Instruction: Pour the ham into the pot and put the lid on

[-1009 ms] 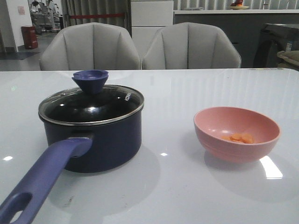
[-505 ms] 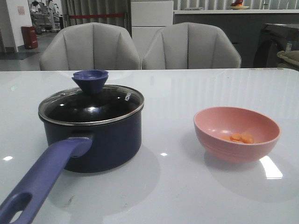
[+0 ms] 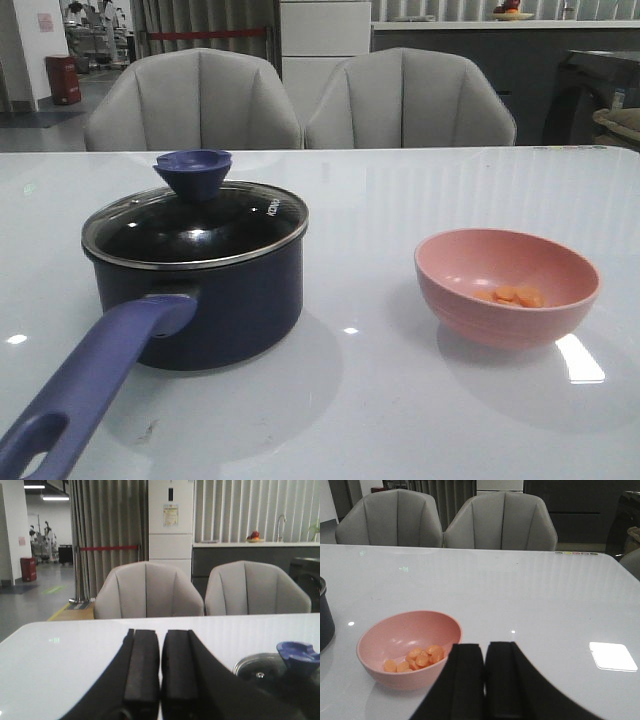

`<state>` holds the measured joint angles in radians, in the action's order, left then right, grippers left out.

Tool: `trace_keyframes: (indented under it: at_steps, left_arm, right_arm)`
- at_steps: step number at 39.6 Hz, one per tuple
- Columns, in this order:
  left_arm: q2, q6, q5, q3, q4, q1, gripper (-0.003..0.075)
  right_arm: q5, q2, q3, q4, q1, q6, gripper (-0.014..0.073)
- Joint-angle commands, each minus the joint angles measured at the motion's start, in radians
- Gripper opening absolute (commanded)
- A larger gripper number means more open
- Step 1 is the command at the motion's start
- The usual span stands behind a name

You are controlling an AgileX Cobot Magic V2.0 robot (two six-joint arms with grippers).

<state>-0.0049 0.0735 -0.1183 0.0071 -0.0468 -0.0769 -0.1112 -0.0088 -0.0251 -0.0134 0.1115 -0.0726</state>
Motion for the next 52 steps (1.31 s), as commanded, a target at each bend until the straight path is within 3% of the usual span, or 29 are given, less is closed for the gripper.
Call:
trace_keyframes:
  at_steps: [1,17,35,39,49,52]
  left_arm:
    - [-0.014,0.011,-0.084,-0.033,0.014,0.000,0.0122]
    - [0.274,0.011,0.296,-0.422,0.030,0.000,0.0122]
    - [0.496,0.011,0.361,-0.445,0.065,0.000,0.0134]
    - [0.528,0.011,0.361,-0.450,0.053,0.000,0.0203]
    - [0.561,0.011,0.361,-0.469,0.047,0.000,0.0580]
    - [0.564,0.011,0.360,-0.469,0.047,0.000,0.0612]
  right_arm:
    - [0.074,-0.020,-0.011,-0.008,-0.008,0.004,0.0153]
    - [0.074,-0.020,-0.011,-0.008,-0.008,0.004,0.0153]
    - [0.074,-0.020,-0.011,-0.008,-0.008,0.004,0.0153]
    - [0.074,-0.020,-0.011,-0.008,-0.008,0.004,0.0153]
    - [0.074,-0.020,-0.011,-0.008,-0.008,0.004,0.0153]
    - [0.074,-0.020,-0.011,-0.008,-0.008,0.004,0.0153]
